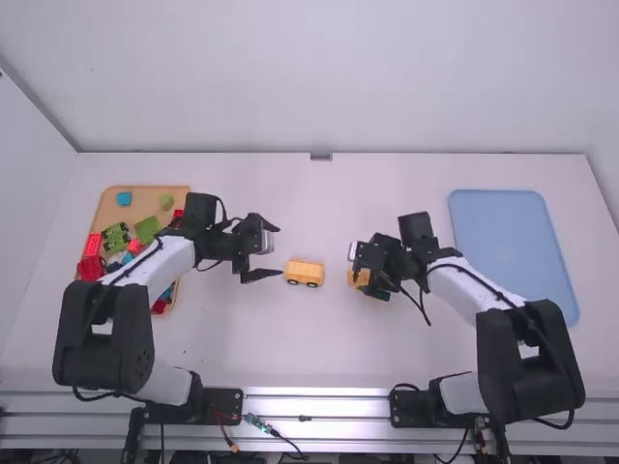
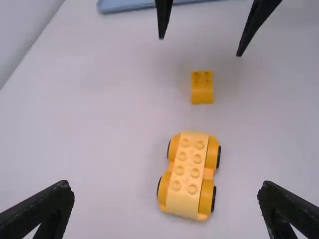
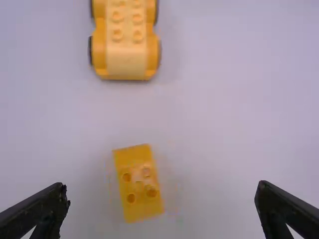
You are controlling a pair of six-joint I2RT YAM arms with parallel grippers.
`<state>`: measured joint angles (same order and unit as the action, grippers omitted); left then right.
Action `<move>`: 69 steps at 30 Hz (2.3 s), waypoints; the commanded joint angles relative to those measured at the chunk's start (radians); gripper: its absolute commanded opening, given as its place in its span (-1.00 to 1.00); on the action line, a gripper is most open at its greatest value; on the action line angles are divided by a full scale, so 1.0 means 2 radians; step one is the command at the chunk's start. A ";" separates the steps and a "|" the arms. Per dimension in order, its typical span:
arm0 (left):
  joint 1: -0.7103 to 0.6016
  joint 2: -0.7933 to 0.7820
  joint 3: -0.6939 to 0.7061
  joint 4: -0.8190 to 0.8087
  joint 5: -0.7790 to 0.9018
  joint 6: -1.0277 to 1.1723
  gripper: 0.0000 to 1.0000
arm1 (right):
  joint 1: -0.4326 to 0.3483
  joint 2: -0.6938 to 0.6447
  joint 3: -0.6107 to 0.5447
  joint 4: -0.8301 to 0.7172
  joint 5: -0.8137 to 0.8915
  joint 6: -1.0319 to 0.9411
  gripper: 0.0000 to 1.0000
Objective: Assemble lego blocks to make yellow taxi
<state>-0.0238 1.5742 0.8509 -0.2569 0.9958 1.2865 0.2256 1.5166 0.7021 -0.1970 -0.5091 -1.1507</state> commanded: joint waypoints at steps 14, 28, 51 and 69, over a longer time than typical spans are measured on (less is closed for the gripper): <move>-0.020 0.140 -0.015 0.093 0.133 0.037 0.98 | -0.066 0.070 -0.026 0.054 -0.140 -0.088 0.98; -0.034 0.189 -0.031 0.218 0.082 -0.048 0.98 | -0.069 0.189 0.049 0.022 -0.189 -0.136 0.98; -0.038 0.295 0.059 0.099 0.121 0.056 0.98 | -0.075 0.191 0.030 0.036 -0.179 -0.148 0.97; -0.051 0.295 0.040 0.166 0.097 -0.008 0.31 | -0.074 0.191 0.019 0.067 -0.168 -0.118 0.82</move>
<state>-0.1135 2.1525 0.9348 0.0765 1.1858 1.3159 0.0811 1.8847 0.7464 -0.0597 -0.8455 -1.3937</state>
